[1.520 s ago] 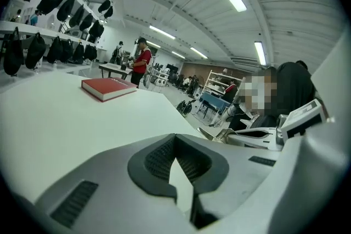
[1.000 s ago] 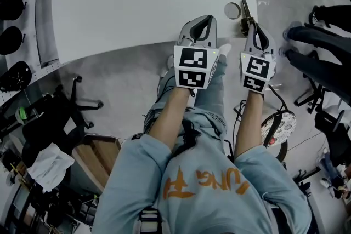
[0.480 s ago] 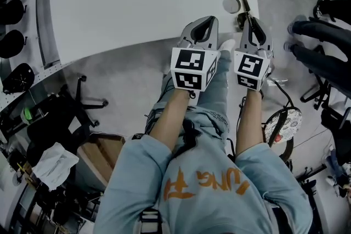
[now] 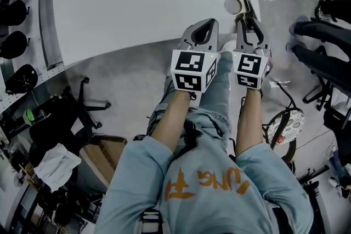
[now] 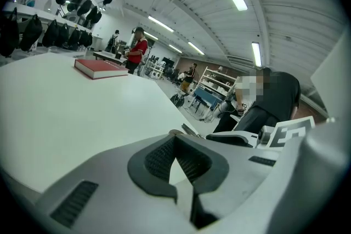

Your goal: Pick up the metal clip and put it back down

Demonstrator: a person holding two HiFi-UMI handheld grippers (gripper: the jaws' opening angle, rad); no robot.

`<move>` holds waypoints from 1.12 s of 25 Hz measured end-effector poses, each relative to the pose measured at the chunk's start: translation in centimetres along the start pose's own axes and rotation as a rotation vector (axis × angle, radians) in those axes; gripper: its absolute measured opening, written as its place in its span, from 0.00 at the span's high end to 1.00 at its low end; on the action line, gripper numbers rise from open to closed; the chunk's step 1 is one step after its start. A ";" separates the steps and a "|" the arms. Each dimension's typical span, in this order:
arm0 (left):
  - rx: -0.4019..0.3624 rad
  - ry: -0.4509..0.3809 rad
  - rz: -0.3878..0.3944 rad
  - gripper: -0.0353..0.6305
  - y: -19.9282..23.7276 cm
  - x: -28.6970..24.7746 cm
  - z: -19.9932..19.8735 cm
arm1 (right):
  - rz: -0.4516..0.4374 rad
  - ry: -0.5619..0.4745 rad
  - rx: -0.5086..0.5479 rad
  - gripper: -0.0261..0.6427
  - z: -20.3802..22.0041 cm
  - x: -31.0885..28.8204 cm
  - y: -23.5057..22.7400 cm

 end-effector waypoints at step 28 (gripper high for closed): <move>-0.075 -0.427 -0.150 0.94 5.9 15.7 -16.8 | -0.155 -0.467 -0.218 0.91 -21.6 8.3 1.7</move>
Point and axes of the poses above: the fingertips, and each gripper's own axes: x backward along the fingers, y to its left, z out of its underside, the point moved 2 cm from there along x, backward along the fingers, and after that the axes turned 6 degrees about y, right-handed, at the moved point
